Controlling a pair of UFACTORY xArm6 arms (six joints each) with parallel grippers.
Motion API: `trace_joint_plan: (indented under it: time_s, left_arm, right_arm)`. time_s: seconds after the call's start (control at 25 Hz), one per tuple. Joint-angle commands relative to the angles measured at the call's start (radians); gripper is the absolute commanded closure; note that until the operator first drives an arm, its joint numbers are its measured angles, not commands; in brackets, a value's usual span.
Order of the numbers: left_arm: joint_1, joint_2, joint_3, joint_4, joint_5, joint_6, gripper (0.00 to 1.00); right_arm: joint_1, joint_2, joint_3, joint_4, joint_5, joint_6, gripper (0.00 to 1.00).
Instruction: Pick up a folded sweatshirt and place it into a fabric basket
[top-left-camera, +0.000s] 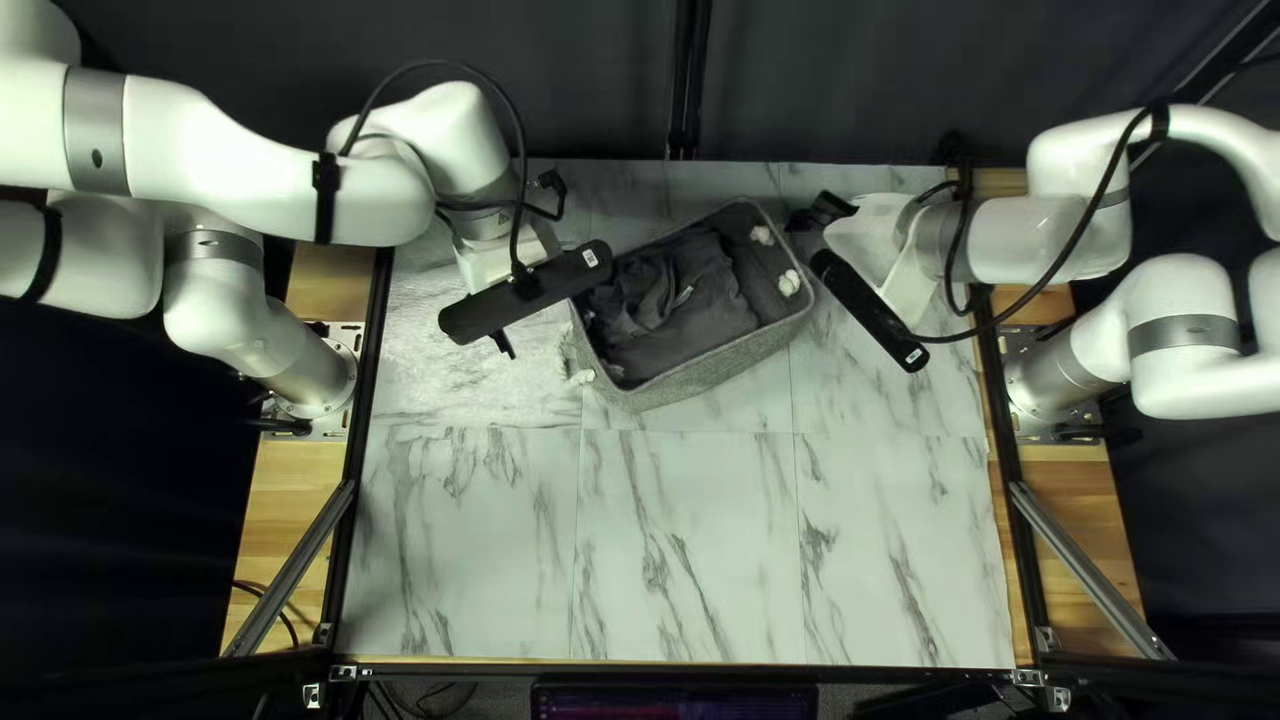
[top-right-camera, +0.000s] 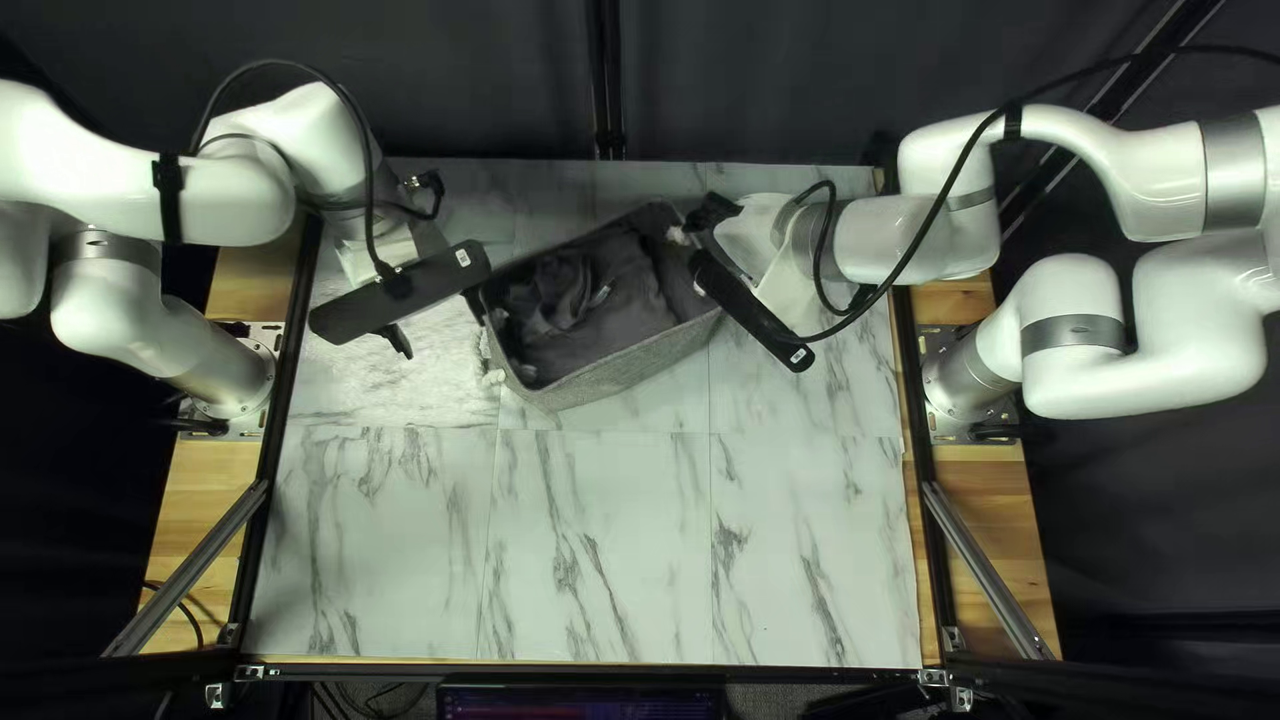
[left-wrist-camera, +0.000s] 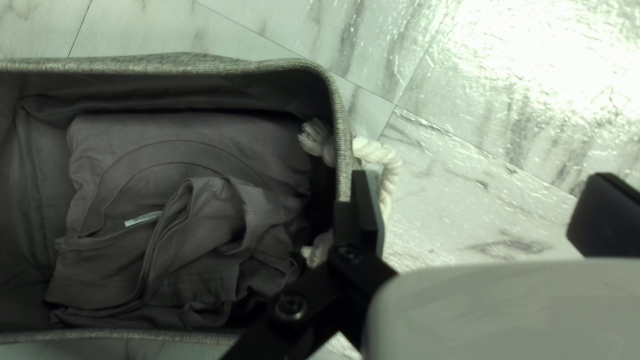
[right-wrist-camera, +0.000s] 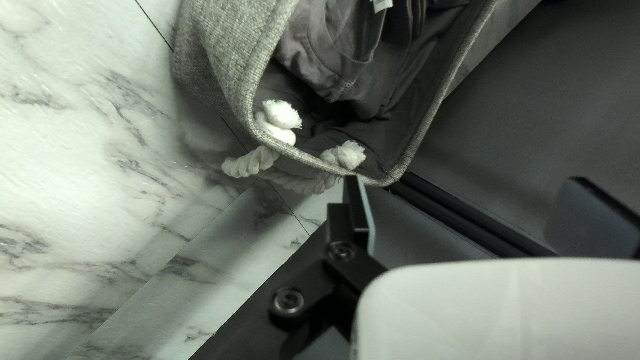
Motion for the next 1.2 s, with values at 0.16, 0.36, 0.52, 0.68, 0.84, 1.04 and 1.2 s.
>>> trace_joint_plan:
  time_s: [0.16, 0.36, 0.52, 0.68, 0.84, 1.04, 1.2]
  left_arm:
    - [-0.018, 0.031, -0.045, 0.050, 0.031, -0.031, 0.00]
    - [0.011, 0.155, -0.144, 0.071, 0.060, 0.018, 0.00]
    - [0.035, 0.213, -0.181, 0.092, 0.069, 0.078, 0.00]
    - [0.049, 0.246, -0.211, 0.119, 0.079, 0.121, 0.00]
    - [0.053, 0.316, -0.299, 0.166, 0.110, 0.142, 0.00]
    - [0.034, 0.464, -0.445, 0.220, 0.138, 0.136, 0.00]
    - [0.018, 0.533, -0.501, 0.245, 0.133, 0.122, 0.00]
  right_arm:
    - [-0.010, -0.031, 0.000, 0.037, 0.020, -0.038, 0.00]
    - [-0.026, -0.174, -0.003, 0.155, 0.106, -0.133, 0.00]
    - [-0.041, -0.333, -0.006, 0.274, 0.216, -0.226, 0.00]
    - [-0.004, -0.403, -0.010, 0.294, 0.288, -0.189, 0.00]
    - [-0.003, -0.435, -0.041, 0.353, 0.325, -0.173, 0.00]
    - [-0.065, -0.502, -0.078, 0.450, 0.369, -0.201, 0.00]
    - [-0.095, -0.521, -0.085, 0.479, 0.374, -0.223, 0.00]
